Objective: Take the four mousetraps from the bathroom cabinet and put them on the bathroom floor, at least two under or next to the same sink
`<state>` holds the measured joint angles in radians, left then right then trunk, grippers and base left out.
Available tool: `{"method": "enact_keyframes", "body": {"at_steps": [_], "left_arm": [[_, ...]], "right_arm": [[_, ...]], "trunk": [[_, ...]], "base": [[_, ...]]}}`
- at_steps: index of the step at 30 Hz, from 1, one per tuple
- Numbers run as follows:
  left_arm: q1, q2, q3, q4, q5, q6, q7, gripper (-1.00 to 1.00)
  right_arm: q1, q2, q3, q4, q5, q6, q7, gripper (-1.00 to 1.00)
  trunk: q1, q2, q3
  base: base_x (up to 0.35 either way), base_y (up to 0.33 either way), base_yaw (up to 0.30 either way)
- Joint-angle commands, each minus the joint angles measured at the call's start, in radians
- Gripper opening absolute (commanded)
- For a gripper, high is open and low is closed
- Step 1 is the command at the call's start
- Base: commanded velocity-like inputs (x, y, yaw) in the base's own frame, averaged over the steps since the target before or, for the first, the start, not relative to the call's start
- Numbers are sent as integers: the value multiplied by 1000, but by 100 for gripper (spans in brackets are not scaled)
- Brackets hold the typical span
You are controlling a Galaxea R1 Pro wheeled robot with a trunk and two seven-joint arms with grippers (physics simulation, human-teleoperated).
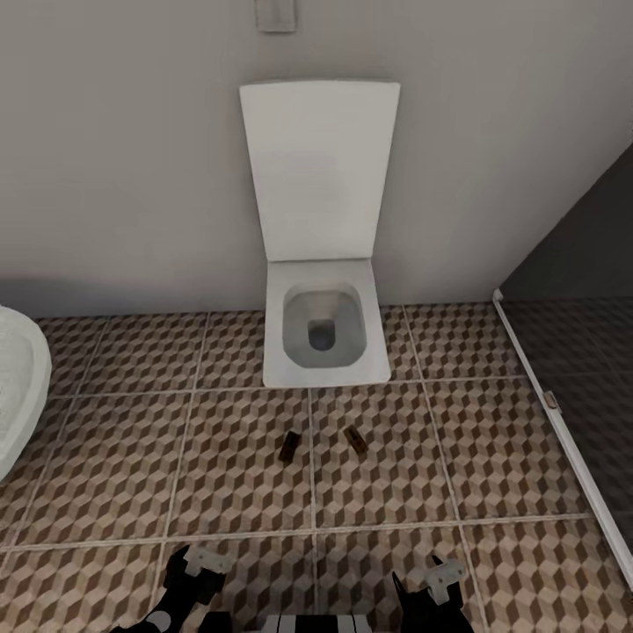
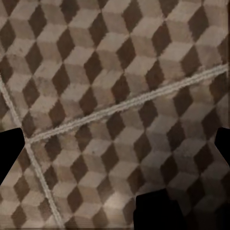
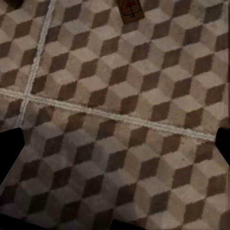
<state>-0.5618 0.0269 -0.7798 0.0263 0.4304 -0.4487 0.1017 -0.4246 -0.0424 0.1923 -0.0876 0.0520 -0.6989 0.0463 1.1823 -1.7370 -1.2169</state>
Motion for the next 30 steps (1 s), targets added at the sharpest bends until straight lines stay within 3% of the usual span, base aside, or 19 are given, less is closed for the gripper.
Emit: {"method": "enact_keyframes", "body": {"at_steps": [1, 8, 30], "left_arm": [[0, -3, -8, 12, 4, -16, 1, 100], [3, -9, -7, 44, 4, -57, -6, 100], [29, -10, -7, 49, 5, -64, -7, 100]], "right_arm": [[0, 0, -4, 1, 4, -4, 3, 100], [0, -1, -4, 2, 2, -14, 2, 100], [0, -5, -4, 13, 2, -16, 0, 100]], "trunk": [[-4, 7, 3], [-31, 56, 25], [-115, 210, 94]], "base": [[0, 0, 0], [0, 0, 0], [0, 0, 0]]}}
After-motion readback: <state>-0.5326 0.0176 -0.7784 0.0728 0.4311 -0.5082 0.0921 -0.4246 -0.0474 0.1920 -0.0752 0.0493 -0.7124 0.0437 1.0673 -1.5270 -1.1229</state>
